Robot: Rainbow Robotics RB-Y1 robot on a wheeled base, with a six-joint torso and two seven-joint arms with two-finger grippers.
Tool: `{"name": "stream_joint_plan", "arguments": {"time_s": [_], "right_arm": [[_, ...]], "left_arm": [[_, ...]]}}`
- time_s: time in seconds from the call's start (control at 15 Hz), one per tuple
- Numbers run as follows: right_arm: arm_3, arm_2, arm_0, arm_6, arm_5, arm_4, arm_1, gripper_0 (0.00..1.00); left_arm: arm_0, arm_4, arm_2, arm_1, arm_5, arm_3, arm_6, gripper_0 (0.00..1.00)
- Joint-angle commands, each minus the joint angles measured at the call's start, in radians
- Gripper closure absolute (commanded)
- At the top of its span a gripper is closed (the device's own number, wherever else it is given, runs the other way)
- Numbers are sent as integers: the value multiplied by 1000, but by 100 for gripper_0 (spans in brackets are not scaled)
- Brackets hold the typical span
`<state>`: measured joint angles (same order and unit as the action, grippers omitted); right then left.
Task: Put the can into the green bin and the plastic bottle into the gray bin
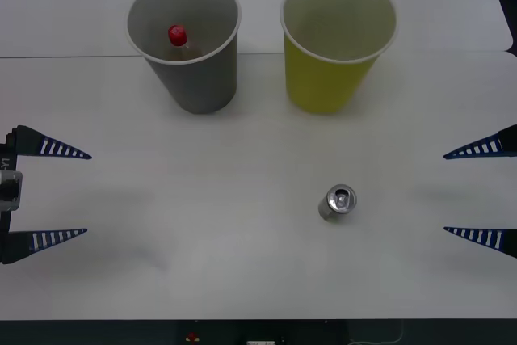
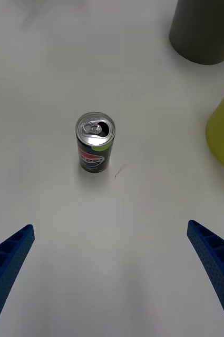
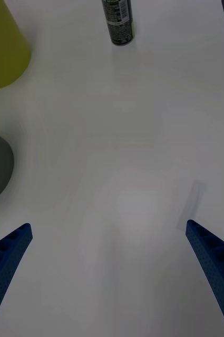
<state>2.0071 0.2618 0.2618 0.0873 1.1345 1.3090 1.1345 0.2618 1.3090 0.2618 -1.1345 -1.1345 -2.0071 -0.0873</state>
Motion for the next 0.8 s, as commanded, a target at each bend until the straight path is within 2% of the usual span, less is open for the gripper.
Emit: {"name": "stream_joint_plan", "arguments": {"time_s": [0.07,0.27,0.53,0.8], "right_arm": [[0,0,0,0,0,0,0,0],[2,11,7,-12,-9,-56,2,0],[-28,2,5,-23,-10,-59,-4,0],[-91,-56,-6,-55,-10,-96,-28,0]], "left_arm": [[0,0,0,0,0,0,0,0],[0,0,0,0,0,0,0,0],[0,0,0,0,0,0,0,0],[0,0,0,0,0,0,0,0]]}}
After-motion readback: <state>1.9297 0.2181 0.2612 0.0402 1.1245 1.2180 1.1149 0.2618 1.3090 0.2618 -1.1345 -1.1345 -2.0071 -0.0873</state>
